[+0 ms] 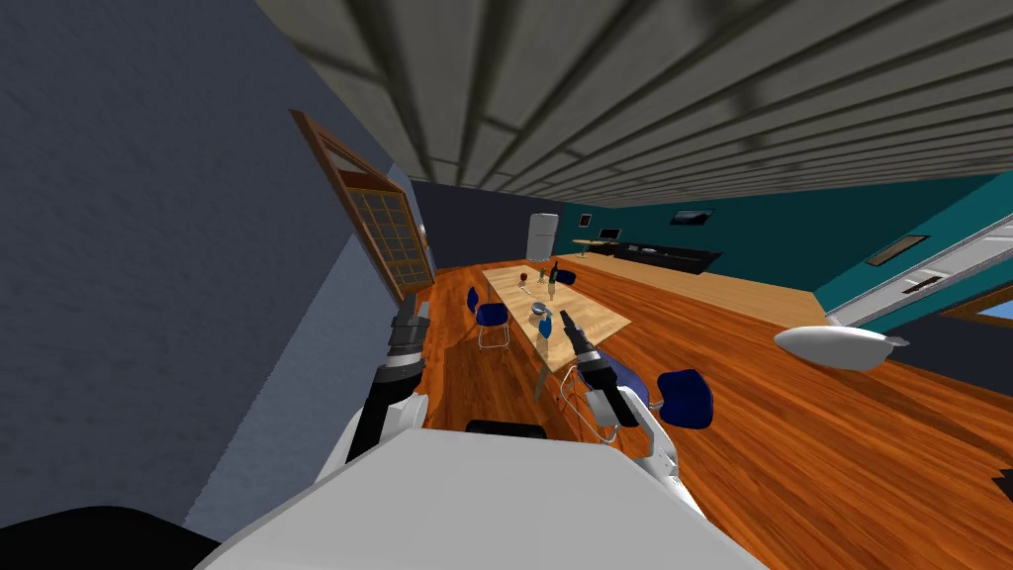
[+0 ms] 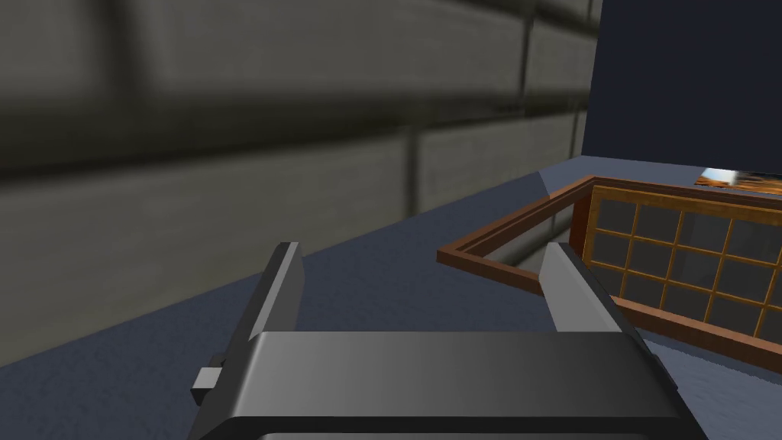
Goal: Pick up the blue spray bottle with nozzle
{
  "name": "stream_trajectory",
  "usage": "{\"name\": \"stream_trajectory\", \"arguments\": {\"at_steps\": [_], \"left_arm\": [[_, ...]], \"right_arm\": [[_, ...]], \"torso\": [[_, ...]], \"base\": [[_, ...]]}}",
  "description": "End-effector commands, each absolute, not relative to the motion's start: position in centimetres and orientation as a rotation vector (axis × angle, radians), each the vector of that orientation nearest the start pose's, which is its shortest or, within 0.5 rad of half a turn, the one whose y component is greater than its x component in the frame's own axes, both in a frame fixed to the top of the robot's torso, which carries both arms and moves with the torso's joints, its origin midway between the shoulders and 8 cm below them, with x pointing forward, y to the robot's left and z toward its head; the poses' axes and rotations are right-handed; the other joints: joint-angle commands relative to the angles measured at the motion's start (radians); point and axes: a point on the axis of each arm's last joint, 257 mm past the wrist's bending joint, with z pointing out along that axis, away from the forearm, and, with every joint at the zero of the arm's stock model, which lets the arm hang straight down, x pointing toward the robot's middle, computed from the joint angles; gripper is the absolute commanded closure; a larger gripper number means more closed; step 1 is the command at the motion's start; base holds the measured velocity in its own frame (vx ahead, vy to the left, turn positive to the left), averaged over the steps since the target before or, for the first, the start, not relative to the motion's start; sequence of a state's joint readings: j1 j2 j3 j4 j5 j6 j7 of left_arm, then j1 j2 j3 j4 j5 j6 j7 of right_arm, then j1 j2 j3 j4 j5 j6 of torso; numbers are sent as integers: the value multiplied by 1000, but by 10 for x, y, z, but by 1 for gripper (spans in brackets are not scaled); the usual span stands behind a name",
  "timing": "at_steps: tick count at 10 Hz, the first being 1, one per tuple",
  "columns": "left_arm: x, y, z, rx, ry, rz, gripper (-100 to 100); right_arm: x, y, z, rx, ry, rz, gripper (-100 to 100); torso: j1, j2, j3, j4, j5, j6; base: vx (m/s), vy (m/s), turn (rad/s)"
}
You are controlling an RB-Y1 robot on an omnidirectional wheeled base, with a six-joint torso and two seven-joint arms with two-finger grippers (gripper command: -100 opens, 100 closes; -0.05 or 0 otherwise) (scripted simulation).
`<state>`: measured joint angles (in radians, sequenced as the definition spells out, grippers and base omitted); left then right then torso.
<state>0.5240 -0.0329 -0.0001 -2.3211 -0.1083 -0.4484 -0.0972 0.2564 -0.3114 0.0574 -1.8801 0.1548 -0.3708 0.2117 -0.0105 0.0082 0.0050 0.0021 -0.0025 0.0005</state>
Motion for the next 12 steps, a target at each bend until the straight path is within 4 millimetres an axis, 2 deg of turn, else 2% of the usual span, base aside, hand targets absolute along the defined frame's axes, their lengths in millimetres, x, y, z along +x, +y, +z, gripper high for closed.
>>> {"name": "stream_trajectory", "arguments": {"at_steps": [1,3,6,7,10,11,12], "left_arm": [[344,274,25,-602,692,-1124,0],[344,274,25,-602,692,-1124,0],[344,274,25,-602,692,-1124,0],[344,274,25,-602,692,-1124,0],[344,274,25,-602,692,-1124,0],[344,274,25,-602,692,-1124,0],[344,274,25,-602,692,-1124,0]], "right_arm": [[458,-246,-129,359,1252,895,-100],[462,-251,-144,339,1293,852,-100],[470,-264,-180,254,1398,733,-100],[470,-266,-185,260,1406,729,-100],[470,-287,-229,169,1523,605,-100],[468,-293,-241,133,1556,567,-100],[468,-295,-244,136,1562,564,-100]], "torso": [[0,0,0,0,0,0],[1,-4,-2,-1,0,0],[5,-10,-6,-2,1,0],[5,-11,-7,-2,1,0],[6,-15,-9,-3,1,0],[6,-16,-9,-4,1,0],[7,-18,-10,-4,1,0]], "base": [[-130,-91,152],[-71,-68,118],[-17,-29,127],[5,-24,60],[46,-10,101],[96,9,99],[79,15,29]]}}
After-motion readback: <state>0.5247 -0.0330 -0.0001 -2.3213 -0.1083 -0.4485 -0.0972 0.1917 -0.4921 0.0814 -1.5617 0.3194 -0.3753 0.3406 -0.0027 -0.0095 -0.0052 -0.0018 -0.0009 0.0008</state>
